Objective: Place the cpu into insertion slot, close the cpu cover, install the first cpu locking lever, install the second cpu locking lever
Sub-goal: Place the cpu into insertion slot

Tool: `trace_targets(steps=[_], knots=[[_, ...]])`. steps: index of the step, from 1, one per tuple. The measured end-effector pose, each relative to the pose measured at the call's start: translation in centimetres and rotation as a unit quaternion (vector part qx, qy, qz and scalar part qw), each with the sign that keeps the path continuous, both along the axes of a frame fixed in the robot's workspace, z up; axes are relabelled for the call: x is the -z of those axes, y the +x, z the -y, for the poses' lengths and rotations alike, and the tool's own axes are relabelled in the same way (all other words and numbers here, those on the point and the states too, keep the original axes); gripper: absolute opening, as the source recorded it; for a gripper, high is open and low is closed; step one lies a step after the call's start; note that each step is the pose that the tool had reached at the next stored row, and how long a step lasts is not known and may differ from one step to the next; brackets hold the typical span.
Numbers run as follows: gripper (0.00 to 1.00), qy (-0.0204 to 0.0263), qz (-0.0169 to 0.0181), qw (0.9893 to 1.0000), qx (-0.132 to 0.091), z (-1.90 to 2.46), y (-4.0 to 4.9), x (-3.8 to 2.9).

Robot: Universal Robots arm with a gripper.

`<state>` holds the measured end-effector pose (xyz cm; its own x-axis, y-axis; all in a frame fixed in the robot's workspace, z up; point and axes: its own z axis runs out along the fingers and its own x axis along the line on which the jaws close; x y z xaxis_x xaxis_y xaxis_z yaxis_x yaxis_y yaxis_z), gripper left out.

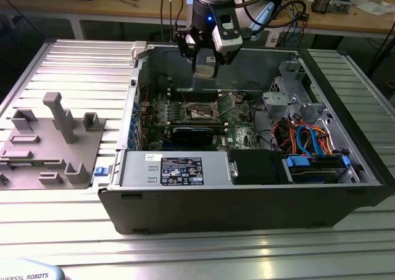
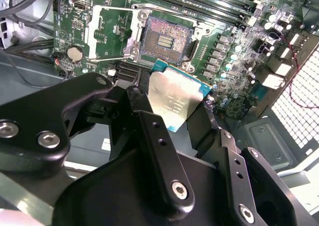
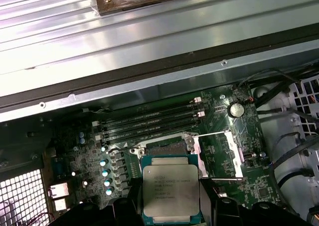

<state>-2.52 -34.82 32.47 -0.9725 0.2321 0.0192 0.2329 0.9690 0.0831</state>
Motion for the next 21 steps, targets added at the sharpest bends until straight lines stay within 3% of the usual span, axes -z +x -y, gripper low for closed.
trace_targets(steps=[6,21], knots=[[0.54,0.0,0.0,0.9999,0.013,0.0,0.0,0.07],[0.54,0.0,0.0,0.9998,0.02,0.0,0.0,0.1]])
